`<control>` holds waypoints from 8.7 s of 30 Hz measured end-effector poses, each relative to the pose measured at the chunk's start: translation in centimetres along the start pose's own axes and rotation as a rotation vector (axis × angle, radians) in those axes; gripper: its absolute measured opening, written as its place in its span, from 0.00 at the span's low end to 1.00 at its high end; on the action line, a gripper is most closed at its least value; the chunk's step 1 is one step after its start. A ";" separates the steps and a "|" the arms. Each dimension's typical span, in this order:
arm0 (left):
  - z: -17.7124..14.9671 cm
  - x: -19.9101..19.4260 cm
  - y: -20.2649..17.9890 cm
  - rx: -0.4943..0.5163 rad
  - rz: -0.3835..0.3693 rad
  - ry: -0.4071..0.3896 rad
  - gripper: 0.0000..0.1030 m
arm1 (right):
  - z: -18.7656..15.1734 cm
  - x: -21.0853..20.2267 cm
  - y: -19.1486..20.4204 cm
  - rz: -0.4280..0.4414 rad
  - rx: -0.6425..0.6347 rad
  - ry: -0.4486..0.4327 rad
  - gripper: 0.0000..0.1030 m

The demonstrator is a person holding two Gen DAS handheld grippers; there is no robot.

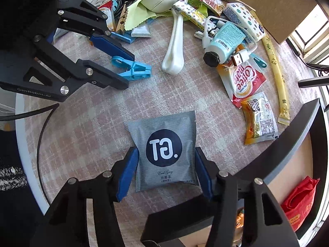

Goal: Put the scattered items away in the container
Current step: 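Grasp the blue clothespin with the left gripper while the right grasps the grey TG sachet, then carry the blue clothespin and grey sachet into the tray and open both grippers, then grasp the clear plastic card box with the left gripper while the right grasps the Coffee-mate sachet, then carry the card box and Coffee-mate sachet into the tray and open both grippers, then grasp the grey printed sachet with the left gripper while the right grasps the light-blue tube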

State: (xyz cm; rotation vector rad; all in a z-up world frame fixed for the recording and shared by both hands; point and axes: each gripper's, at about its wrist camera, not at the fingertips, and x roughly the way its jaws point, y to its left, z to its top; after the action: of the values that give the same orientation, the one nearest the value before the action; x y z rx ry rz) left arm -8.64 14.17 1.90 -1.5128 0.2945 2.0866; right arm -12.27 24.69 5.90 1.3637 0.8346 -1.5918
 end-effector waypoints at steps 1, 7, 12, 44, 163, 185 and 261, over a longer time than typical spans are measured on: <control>-0.3 -0.1 -0.1 -0.011 -0.002 -0.004 0.27 | 0.1 -0.3 -0.4 0.009 0.024 -0.008 0.33; -1.2 -0.5 0.0 -0.035 -0.005 -0.014 0.27 | 0.4 -1.1 -1.8 0.051 0.083 -0.013 0.12; -1.5 -1.1 0.2 -0.056 -0.002 -0.031 0.26 | -0.8 -1.6 -0.4 0.058 0.118 -0.037 0.05; 11.2 -5.3 -14.5 0.091 -0.173 -0.305 0.60 | -16.8 -12.7 -9.1 -0.219 0.734 -0.437 0.28; 6.7 -9.5 -8.2 0.080 -0.054 -0.408 0.65 | -8.4 -11.2 -11.9 -0.238 0.668 -0.484 0.51; 9.2 -5.8 -15.1 0.119 -0.068 -0.351 0.72 | -9.1 -10.6 -15.6 -0.227 0.705 -0.514 0.75; -16.7 -8.5 11.7 -0.333 0.239 -0.106 0.25 | 9.0 1.7 -6.9 0.128 0.559 -0.157 0.29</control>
State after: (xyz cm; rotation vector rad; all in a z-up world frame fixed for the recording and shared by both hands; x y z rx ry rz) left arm 0.43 -5.95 2.44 -1.6095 0.0934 2.4943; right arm -22.29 19.18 5.58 1.6043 0.2012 -1.8793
